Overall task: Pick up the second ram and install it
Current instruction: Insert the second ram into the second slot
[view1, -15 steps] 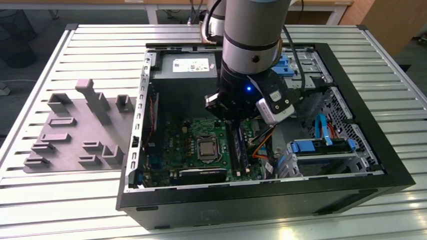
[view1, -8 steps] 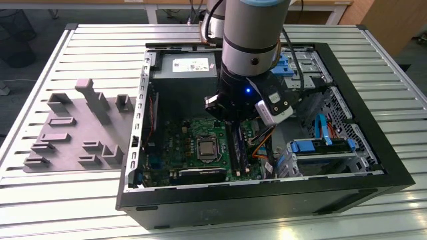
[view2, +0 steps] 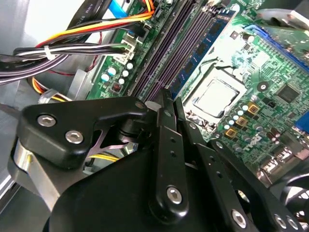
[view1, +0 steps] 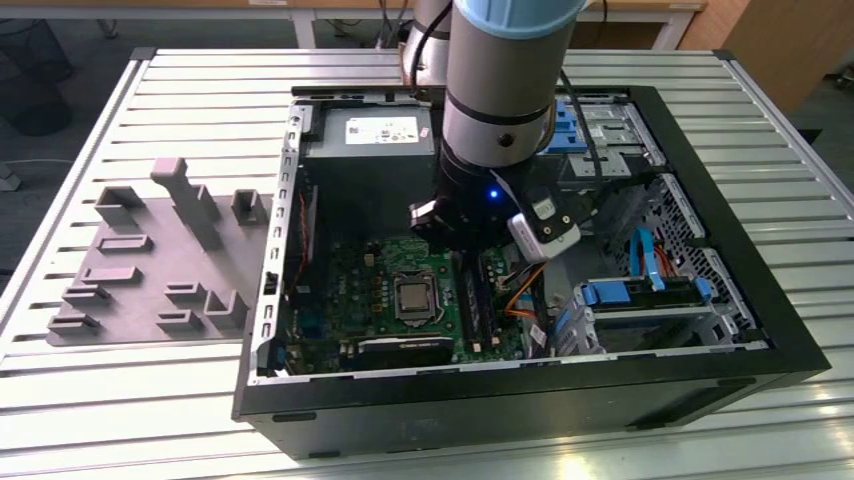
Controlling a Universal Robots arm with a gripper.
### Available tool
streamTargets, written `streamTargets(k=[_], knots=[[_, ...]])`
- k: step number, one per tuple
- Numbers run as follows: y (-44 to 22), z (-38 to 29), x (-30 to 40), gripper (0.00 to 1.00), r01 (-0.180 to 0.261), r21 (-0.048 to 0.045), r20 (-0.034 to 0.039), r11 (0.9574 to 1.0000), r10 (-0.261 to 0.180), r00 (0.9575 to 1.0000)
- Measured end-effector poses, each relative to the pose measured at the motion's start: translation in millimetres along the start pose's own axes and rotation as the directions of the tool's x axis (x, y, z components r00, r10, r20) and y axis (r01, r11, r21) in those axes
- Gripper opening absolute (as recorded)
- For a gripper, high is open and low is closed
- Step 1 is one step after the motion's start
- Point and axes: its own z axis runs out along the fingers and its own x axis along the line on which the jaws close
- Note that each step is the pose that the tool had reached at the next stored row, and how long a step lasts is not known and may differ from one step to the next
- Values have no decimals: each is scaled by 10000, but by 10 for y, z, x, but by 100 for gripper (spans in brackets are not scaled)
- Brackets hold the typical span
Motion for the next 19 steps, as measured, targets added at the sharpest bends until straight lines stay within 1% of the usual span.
streamTargets(k=[3, 14, 19], knots=[[0, 48, -1, 14, -1, 0, 0, 10000, 1, 10000], [1, 52, -1, 14, 0, 1, -1, 10000, 0, 10000], [-6, 64, -42, 14, -2, -6, 1, 10000, 2, 10000]])
